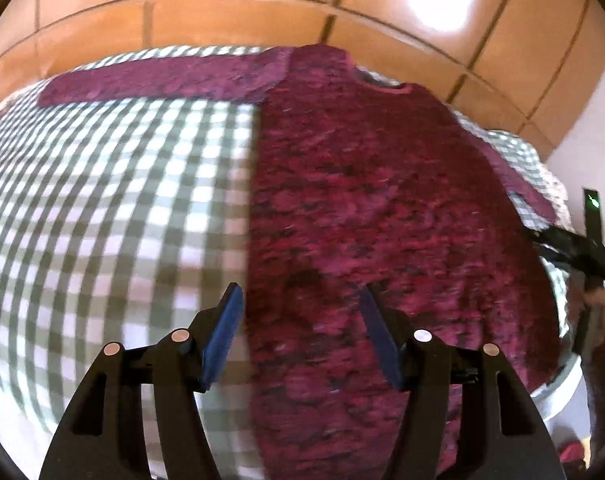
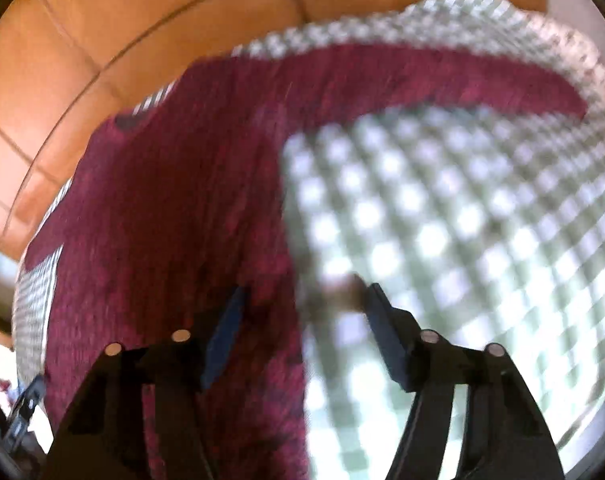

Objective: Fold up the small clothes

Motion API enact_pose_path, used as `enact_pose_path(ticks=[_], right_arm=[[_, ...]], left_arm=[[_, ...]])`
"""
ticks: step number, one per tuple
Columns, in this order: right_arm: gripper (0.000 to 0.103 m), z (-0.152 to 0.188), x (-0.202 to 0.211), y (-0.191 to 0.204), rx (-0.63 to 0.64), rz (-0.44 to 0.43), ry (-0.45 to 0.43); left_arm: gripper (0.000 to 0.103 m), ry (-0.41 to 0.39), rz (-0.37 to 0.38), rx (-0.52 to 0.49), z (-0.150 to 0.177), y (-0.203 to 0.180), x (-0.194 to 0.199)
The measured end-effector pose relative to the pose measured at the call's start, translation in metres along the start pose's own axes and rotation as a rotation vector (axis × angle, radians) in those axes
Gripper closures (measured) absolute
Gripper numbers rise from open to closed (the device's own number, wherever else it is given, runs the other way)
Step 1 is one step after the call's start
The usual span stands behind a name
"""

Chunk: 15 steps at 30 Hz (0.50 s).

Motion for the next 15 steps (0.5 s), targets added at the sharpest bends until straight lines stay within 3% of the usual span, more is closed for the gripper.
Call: enact_pose_path(ticks=[1,2,4,7,9,11,12,13,14,15], right_arm=[[0.05,0.004,0.001,0.003,0.017,0.011,-0.006],[0.07,0.006,0.002,0.005,0.025,0.015,-0.007],[0.09,0.009,0.009,0.014,0.089,0.052,-0.033],[0.093,0.019,0.021,0.028,0.236,0.226,-0.114],[0.093,0.026,0.016,0.031,0.257,0.265,-0.11],[0.088,0.027,0.016,0.033,0.228,0.262,-0.108],[0.086,0.027,0.016,0.03,0.211,0.255,-0.11],[0.067,0.025,0.02,0.03,0.185,0.25,-0.118],[0.043,0.023,0.027,0.03,0.16,0.252,-0.14],[0.039,0.018,0.031,0.032,0.149,0.253,-0.164]], left_arm=[[0.043,0.02,-0.007,0.017,0.003,0.005,-0.003],[0.043,0.045,-0.009,0.03,0.006,0.008,-0.007],[0.062,0.068,0.012,0.021,0.013,0.008,-0.009],[0.067,0.073,0.006,-0.014,0.022,0.001,-0.008],[0.067,0.068,0.029,0.013,0.026,0.004,-0.007],[0.067,0.056,0.062,0.045,0.023,0.01,-0.002],[0.06,0.031,0.074,0.074,0.02,0.016,0.003],[0.044,0.005,0.07,0.092,0.018,0.02,0.008],[0.036,-0.031,0.059,0.113,0.014,0.027,0.014],[0.029,-0.075,0.045,0.138,0.009,0.036,0.022]])
Point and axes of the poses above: each gripper's, at about its wrist camera, not at the fingertips, and x roughly against the way its jaws point, y to its left, z to its underside, the point moved 3 cm from there along -x, roughly the way its jaws point, and after that the axes turned 13 degrees about z, right-handed, at the moved point
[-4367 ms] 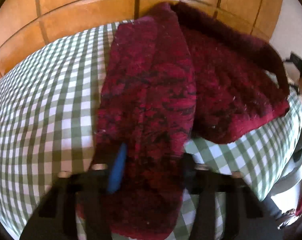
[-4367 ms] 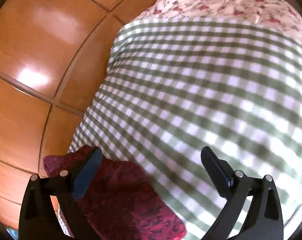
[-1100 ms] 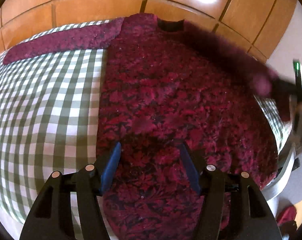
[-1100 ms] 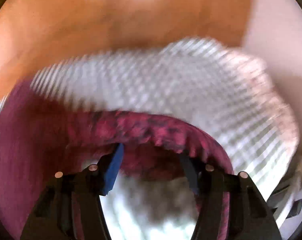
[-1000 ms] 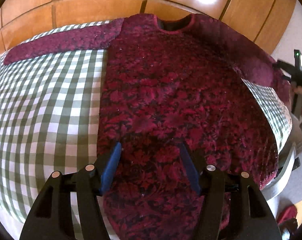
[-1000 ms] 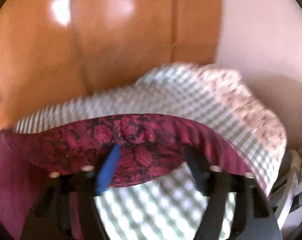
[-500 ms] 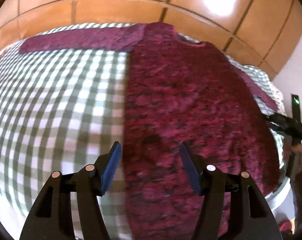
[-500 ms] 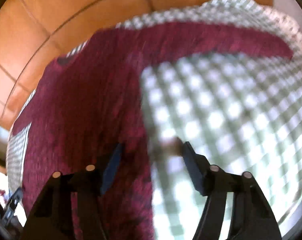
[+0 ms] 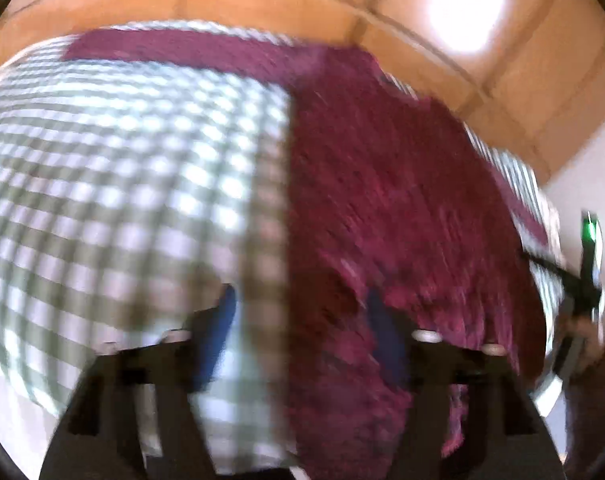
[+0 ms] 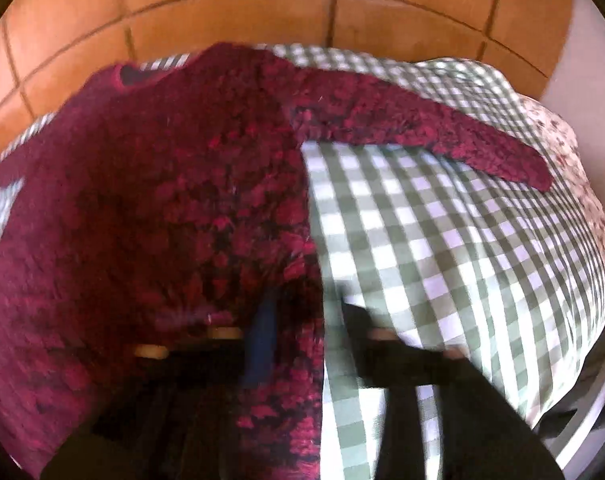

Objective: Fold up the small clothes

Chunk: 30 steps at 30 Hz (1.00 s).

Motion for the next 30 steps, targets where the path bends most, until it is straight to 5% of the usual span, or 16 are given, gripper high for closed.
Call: enact_pose_path(ticks=[4,15,17,22,30], right_arm=[[0.026,-0.017,0.02,0.019,-0.011,-0.056,-0.064],[0.022,-0.016,0.007,0.155,0.17,-0.231,-0.024],[0.011,-0.009,0.001,0.166,0.185,-0.218,-0.015],[0.002,-0.003,-0.008,0.168,0.154,-0.26,-0.025],[0.002,-0.004,-0.014,0.171,0.16,-0.242,-0.025]], left_arm=[[0.029,-0.112,-0.067,0.119,-0.031,0.049,0.024],[0.029,-0.333,-0.258,0.365,-0.124,0.192,0.069],[0.029,-0.35,-0.28,0.393,-0.141,0.211,0.07],[0.029,-0.347,-0.366,0.416,-0.192,0.256,0.06],[0.029,-0.335,-0.428,0.447,-0.249,0.308,0.031]])
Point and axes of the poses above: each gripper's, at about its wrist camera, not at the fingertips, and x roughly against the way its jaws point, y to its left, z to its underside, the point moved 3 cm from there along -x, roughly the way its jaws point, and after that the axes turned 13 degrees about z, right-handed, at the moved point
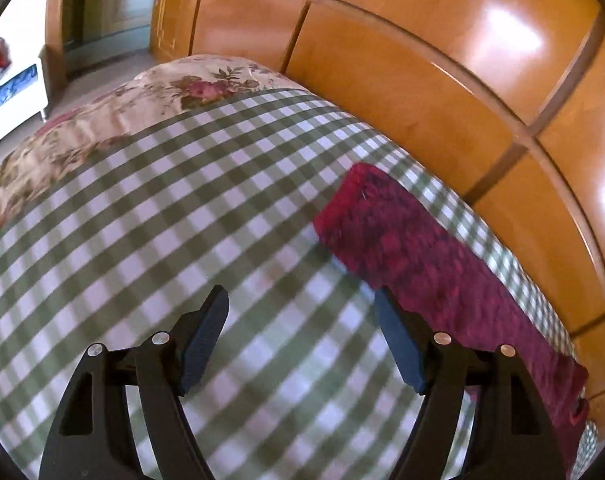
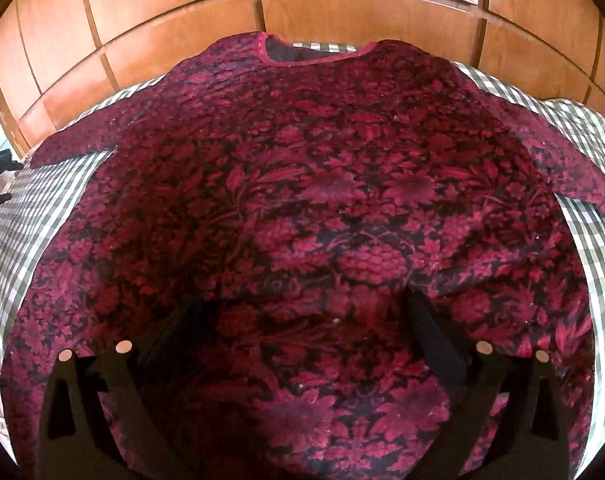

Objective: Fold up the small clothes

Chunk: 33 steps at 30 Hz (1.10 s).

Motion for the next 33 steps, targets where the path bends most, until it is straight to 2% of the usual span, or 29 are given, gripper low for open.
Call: enact_pose_path(ticks=[8,9,10,11,12,13,17,20,23,26,30,32,33], right_arm=[[0.002,0.001,0.0,0.001,-0.001,0.007,-0.019],[0.002,0.001,0.0,0.001,0.0,0.01,-0.019],[0.002,0.001,0.0,0.001,0.002,0.011,-0.02],[0.002,0.001,0.0,0.002,0.003,0.014,-0.021],[0.002,0.001,-0.001,0.002,0.005,0.018,-0.021],[0.002,0.001,-0.001,0.002,0.005,0.019,-0.021],[0.002,0.001,-0.001,0.002,0.007,0.022,-0.022],[0.002,0.001,-0.001,0.002,0.008,0.023,-0.023],[0.002,0.001,-0.001,0.002,0.008,0.024,-0.025],[0.002,0.001,-0.001,0.001,0.007,0.022,-0.026],[0.002,0.001,-0.001,0.001,0.003,0.021,-0.029],[0.002,0.001,-0.001,0.001,0.002,0.021,-0.031],[0.002,0.002,-0.001,0.001,0.002,0.021,-0.031]], left_arm=[[0.031,0.017,-0.012,-0.025,-0.02,-0.01,-0.037],[0.043,0.022,0.003,-0.026,-0.021,-0.011,-0.04],[0.065,0.037,0.027,-0.034,-0.021,-0.014,-0.043],[0.072,0.049,0.028,-0.054,-0.021,-0.019,-0.046],[0.089,0.039,0.015,-0.08,-0.02,-0.022,-0.044],[0.094,0.01,0.031,-0.104,-0.019,-0.026,-0.036],[0.094,-0.044,0.067,-0.072,-0.014,-0.019,-0.004],[0.095,-0.07,0.054,-0.03,-0.001,0.001,0.026],[0.095,-0.074,-0.002,-0.02,0.018,0.022,0.043],[0.095,-0.043,-0.048,0.029,0.038,0.045,0.042],[0.09,-0.049,-0.094,-0.005,0.046,0.033,0.046],[0.078,-0.056,-0.09,0.015,0.05,0.022,0.056],[0.059,-0.053,-0.059,0.017,0.055,0.014,0.061]])
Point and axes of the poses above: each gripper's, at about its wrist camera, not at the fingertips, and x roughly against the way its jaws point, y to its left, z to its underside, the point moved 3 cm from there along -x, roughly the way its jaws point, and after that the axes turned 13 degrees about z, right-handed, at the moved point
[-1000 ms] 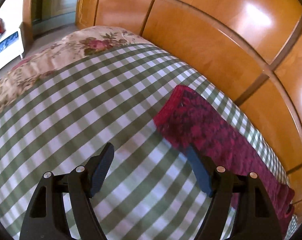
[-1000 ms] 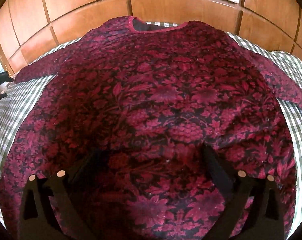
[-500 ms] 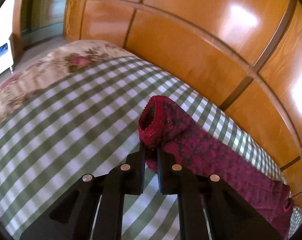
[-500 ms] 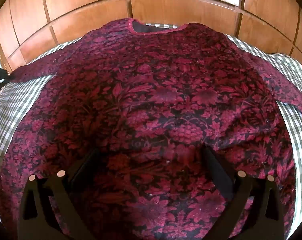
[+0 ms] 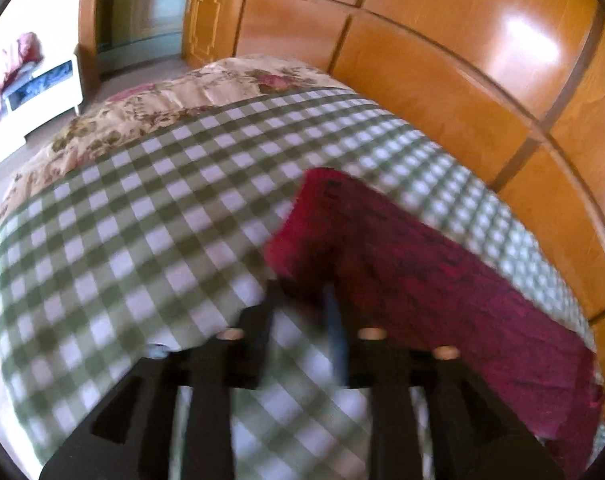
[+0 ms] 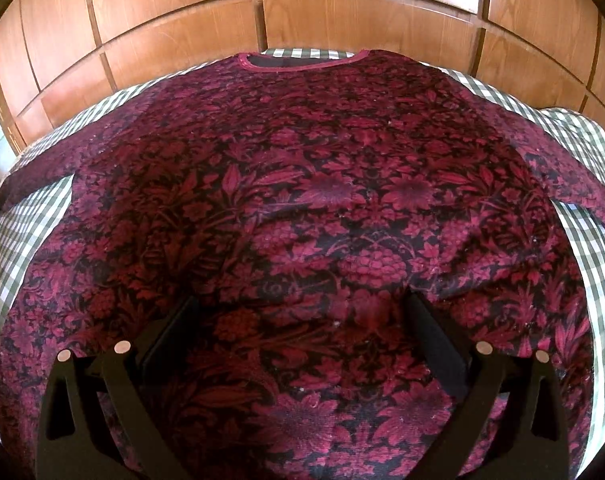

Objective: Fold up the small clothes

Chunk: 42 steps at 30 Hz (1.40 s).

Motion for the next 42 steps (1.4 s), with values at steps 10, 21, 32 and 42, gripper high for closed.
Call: enact_pose_path(ticks=[10,21,32,42], right_arm=[[0.002,0.001,0.002,-0.004,-0.016,-0.023,-0.005],[0.002,0.004,0.01,-0.01,-0.045,-0.06,-0.003],[0.002,0.006,0.011,-0.014,-0.064,-0.093,-0.015],[0.011,0.004,0.04,-0.117,-0.362,-0.187,-0.023]], left_arm=[[0.038,0.399,0.659,-0.266,0.181,-0.126,0.069],[0.092,0.547,0.623,-0.478,0.287,-0.146,0.098],[0.036,0.283,0.545,-0.635,0.26,-0.207,0.114],[0.036,0.32,0.477,-0.727,0.284,-0.283,0.041]])
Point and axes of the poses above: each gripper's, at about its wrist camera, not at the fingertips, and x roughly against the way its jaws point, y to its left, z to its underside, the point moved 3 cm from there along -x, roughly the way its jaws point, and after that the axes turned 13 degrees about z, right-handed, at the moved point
